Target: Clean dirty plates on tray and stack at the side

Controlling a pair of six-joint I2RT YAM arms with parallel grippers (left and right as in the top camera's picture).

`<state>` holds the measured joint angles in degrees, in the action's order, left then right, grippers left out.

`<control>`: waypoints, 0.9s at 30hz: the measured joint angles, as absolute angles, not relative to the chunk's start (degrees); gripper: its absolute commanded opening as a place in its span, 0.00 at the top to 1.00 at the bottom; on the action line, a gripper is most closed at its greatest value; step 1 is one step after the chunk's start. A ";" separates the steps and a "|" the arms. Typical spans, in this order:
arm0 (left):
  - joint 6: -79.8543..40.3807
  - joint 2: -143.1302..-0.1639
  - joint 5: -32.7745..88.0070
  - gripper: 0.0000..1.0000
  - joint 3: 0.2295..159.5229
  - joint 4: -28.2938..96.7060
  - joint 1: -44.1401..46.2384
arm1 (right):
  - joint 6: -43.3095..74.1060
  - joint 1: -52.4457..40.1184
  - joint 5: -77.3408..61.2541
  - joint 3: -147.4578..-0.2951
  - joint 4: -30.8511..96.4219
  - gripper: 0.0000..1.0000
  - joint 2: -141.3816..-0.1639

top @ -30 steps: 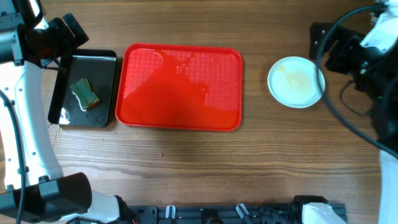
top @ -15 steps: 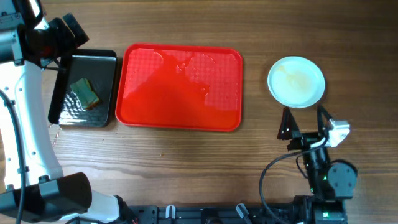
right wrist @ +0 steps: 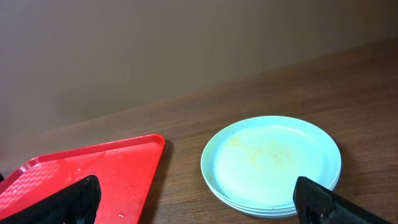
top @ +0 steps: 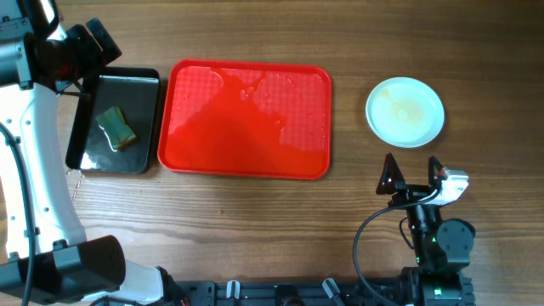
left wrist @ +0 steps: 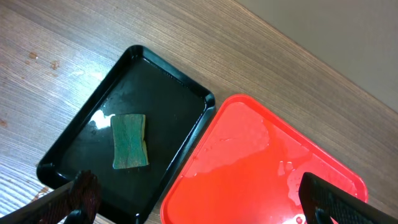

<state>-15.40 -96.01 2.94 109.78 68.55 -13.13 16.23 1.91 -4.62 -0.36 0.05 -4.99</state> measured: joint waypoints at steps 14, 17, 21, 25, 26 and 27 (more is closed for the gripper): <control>-15.35 -94.67 1.61 0.00 107.26 65.60 -12.80 | 16.23 1.91 -4.60 -0.36 0.05 0.00 -4.99; -15.27 -85.69 1.19 0.00 94.48 52.93 -9.89 | 16.23 1.91 -4.58 -0.36 -0.01 0.00 -4.95; -13.96 -63.70 1.54 0.00 65.65 29.10 -7.66 | 16.25 1.91 -4.40 -0.36 -0.03 0.00 -4.82; -13.56 -41.82 1.67 0.00 35.48 12.67 -7.64 | 16.25 1.91 -4.40 -0.36 0.03 0.00 -4.78; -13.52 -38.85 1.69 0.00 30.65 8.51 -7.64 | 16.27 1.91 -4.40 -0.36 0.03 0.00 -4.84; -13.37 -32.45 1.65 0.00 22.55 6.17 -7.55 | 16.27 1.91 -4.40 -0.36 -0.01 0.00 -4.82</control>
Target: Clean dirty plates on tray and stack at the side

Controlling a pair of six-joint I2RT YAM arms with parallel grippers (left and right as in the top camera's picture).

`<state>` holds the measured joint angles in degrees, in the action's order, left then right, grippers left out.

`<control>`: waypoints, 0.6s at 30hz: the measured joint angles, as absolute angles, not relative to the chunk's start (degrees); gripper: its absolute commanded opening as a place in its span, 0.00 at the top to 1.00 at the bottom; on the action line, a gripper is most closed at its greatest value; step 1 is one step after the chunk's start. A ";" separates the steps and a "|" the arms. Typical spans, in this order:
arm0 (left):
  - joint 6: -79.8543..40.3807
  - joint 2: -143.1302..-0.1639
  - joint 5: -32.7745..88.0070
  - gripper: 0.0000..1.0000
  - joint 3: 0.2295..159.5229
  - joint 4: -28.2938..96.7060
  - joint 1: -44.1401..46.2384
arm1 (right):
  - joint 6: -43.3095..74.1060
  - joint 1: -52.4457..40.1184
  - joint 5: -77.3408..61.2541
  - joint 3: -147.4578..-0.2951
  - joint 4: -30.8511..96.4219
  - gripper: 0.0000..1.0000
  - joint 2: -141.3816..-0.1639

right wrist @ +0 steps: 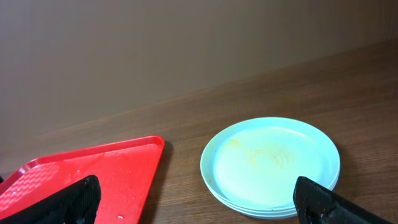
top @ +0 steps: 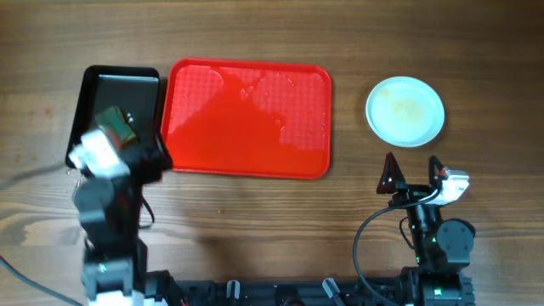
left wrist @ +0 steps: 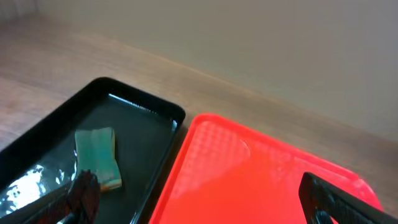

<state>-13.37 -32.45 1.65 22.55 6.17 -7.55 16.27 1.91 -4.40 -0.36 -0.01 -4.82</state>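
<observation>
A stack of pale blue-green plates [top: 405, 111] stands on the table right of the red tray [top: 249, 119]; the top plate [right wrist: 270, 163] carries a faint yellowish smear. The red tray [left wrist: 261, 177] is wet and holds no plates. A green sponge [top: 117, 126] lies in the black tray [top: 140, 85], and the left wrist view shows that sponge [left wrist: 98, 157] as well. My left gripper [top: 140, 149] is open at the black tray's near edge, holding nothing. My right gripper [top: 412, 174] is open on the near side of the plates, apart from them.
Bare wooden table [top: 255, 221] runs along the front between the two arms. The right arm's base and cable [top: 438, 242] sit at the front right. In the right wrist view the red tray's corner [right wrist: 87, 174] lies left of the plates.
My left arm has moved from the far left over the black tray to the tray's near edge, and its camera now looks low across both trays. The right arm, plates and sponge have not moved.
</observation>
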 measured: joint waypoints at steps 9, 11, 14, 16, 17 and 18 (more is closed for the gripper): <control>-8.73 -5.45 1.65 0.00 3.77 2.46 -6.09 | 16.43 1.91 -4.40 -0.36 -0.01 0.00 -4.84; -7.92 -2.96 1.67 0.00 2.20 3.03 -6.09 | 16.43 1.91 -4.40 -0.36 -0.01 0.01 -4.84; -7.51 -1.04 1.67 0.00 0.82 4.34 -6.09 | 16.43 1.91 -4.40 -0.36 -0.01 0.00 -4.84; -7.51 -0.99 1.67 0.00 0.82 4.34 -6.09 | 16.43 1.91 -4.40 -0.36 -0.01 0.00 -4.84; -7.51 -0.99 1.67 0.00 0.82 4.34 -6.09 | 16.43 1.91 -4.40 -0.36 0.01 0.00 -4.84; -7.51 -0.99 1.67 0.00 0.82 4.34 -6.09 | 16.40 1.91 -4.40 -0.36 -0.01 0.00 -4.84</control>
